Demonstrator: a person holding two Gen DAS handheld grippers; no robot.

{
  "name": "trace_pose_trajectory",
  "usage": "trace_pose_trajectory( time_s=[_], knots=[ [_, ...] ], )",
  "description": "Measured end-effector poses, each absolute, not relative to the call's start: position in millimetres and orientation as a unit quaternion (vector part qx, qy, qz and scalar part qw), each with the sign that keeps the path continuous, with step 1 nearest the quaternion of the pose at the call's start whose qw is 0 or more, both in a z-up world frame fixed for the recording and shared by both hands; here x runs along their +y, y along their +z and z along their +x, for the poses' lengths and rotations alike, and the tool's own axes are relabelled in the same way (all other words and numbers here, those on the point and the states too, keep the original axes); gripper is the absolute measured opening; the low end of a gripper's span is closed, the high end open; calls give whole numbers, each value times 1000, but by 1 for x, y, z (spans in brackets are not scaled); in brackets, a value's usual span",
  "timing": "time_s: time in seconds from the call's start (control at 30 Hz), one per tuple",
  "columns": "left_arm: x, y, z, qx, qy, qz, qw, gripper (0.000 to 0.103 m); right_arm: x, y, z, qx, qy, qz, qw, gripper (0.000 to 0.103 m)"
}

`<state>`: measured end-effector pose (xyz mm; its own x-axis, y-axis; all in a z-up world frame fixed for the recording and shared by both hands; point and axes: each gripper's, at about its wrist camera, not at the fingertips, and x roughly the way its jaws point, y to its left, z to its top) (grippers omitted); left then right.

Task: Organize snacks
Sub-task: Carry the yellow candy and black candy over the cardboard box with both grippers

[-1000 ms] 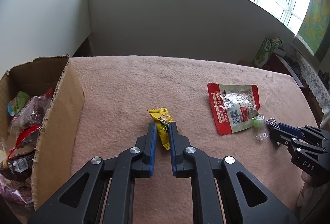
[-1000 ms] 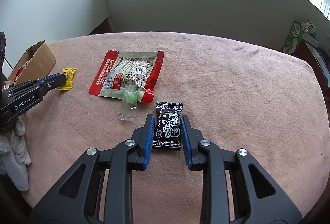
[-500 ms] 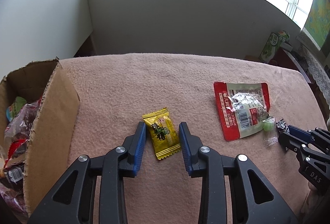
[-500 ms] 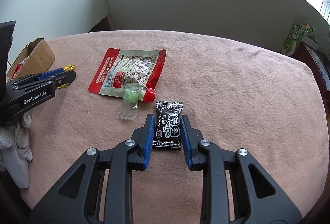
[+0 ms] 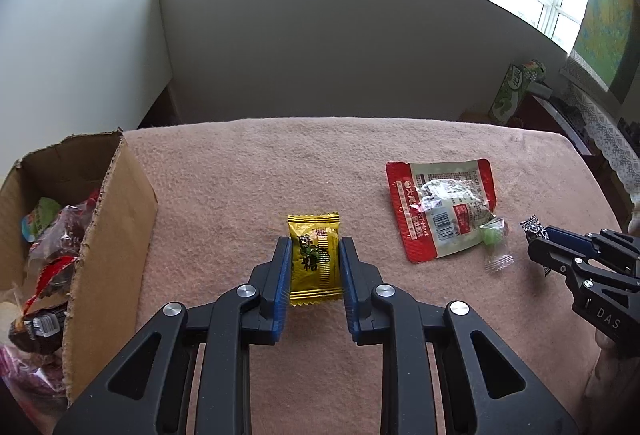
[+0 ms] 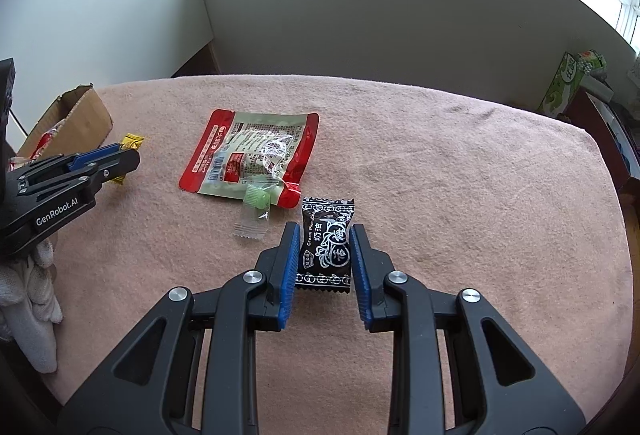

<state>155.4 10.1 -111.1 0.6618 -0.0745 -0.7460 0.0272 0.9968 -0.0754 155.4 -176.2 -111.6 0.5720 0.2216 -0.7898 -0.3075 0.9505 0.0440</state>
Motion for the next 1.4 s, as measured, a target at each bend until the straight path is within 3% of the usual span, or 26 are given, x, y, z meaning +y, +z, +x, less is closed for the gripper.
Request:
trace_pose_trajectory(
  time_s=[0.4,0.87,1.4],
  knots=[
    [19,-67,98,346,-47,-17,937,21,-146,-72,140,391,184,-34,901,26],
    [82,-40,50,295,-23,-46,954,21,-61,-50,133,367,252,-18,896,26],
    [170,-43,27,277,62,-90,955,21,49,-55,132,372,338,-3,865,26]
  ],
)
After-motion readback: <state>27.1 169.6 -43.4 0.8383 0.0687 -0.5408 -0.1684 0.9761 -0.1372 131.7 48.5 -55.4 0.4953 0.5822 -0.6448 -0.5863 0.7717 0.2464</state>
